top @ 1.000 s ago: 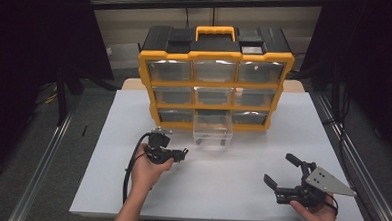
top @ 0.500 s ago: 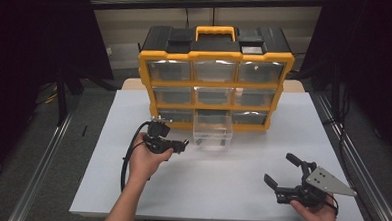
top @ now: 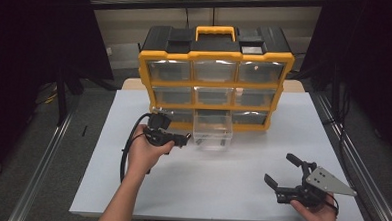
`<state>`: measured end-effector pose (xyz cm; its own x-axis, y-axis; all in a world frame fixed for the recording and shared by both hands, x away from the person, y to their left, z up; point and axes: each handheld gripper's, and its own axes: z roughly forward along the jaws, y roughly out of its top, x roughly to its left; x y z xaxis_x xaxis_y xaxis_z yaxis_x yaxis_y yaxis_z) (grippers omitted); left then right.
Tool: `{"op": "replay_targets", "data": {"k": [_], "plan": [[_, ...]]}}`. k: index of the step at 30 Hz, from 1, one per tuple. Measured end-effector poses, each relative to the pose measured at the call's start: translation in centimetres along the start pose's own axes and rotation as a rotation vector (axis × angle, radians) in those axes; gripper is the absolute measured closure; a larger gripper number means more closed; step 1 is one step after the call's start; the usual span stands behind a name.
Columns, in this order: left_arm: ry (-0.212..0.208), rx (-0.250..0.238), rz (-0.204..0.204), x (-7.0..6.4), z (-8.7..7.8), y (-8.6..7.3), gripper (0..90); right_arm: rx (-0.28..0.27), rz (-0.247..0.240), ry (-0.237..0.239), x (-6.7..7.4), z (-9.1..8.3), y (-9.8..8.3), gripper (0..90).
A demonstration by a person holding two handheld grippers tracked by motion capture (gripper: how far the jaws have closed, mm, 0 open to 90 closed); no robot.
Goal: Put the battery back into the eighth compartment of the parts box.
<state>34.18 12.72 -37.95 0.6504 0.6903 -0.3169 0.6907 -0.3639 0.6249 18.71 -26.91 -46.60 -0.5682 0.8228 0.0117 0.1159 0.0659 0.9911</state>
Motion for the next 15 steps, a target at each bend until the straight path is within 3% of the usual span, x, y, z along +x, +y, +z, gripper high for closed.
{"op": "replay_targets", "data": {"k": [1,6,13,15], "plan": [[-0.003,-0.005,-0.012,-0.1,0.0,0.1,77.5,0.000,-0.003,-0.002,0.0,0.0,0.0,1.6],[0.010,0.014,0.016,-0.2,-0.4,0.7,77.5,-0.001,-0.003,0.000,0.0,0.0,0.0,1.6],[0.005,0.011,0.002,-0.8,-0.5,1.6,77.5,0.000,0.007,-0.004,0.0,-0.1,0.0,1.6],[0.011,0.012,0.017,-0.7,-0.6,1.9,77.5,-0.008,0.007,-0.008,-0.1,-0.2,0.0,1.6]]}}
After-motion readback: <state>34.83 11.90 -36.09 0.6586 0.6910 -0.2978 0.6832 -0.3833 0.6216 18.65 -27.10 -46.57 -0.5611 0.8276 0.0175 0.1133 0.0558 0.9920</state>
